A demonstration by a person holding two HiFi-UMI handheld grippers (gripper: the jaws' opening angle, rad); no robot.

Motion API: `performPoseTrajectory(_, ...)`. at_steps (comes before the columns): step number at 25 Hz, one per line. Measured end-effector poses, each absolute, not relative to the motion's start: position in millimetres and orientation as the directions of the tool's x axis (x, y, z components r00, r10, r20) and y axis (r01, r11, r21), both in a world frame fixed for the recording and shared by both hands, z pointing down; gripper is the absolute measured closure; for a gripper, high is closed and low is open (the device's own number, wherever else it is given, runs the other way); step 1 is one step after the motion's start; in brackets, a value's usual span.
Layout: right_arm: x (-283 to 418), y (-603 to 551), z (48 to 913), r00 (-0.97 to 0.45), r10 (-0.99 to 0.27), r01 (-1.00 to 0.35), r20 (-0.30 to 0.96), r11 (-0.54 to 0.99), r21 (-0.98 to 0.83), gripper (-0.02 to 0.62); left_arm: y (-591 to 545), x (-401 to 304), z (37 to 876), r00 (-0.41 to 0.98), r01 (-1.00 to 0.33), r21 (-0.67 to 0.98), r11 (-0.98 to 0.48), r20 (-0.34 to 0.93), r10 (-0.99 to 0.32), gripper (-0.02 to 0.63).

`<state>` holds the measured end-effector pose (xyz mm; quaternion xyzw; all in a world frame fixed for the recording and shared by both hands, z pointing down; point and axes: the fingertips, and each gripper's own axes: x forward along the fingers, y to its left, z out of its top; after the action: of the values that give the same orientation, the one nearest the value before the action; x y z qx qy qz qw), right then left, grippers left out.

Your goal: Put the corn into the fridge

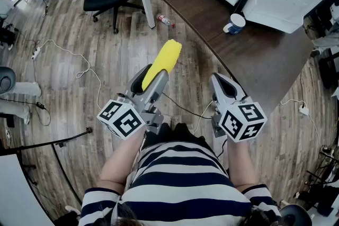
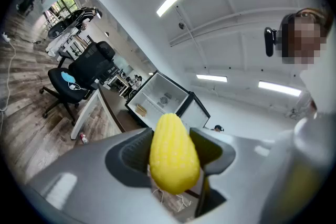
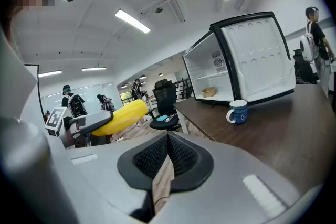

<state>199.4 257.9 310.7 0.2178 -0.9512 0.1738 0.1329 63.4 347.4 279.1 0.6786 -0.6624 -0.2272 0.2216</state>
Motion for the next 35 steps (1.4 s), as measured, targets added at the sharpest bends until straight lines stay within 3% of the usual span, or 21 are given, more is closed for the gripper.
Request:
performPoseTrajectory(16,201.0,252.2,317.1,-0.877,-0.360,-0.458,0.317,0.826,-0.329,0.603,332.4,61.6,285.3,-0.048,-0.852,0.521,0.041,0.001,-0.999,0.606)
performPoseTrajectory(35,123.9,258.0,317.6,-0.881,-0.333,-0.436,0.336,0.847,-0.306,0.603,333.4,-4.7,287.5,-0.029,-0.788,0.616,0.004,-0.031,-0.999,0.606)
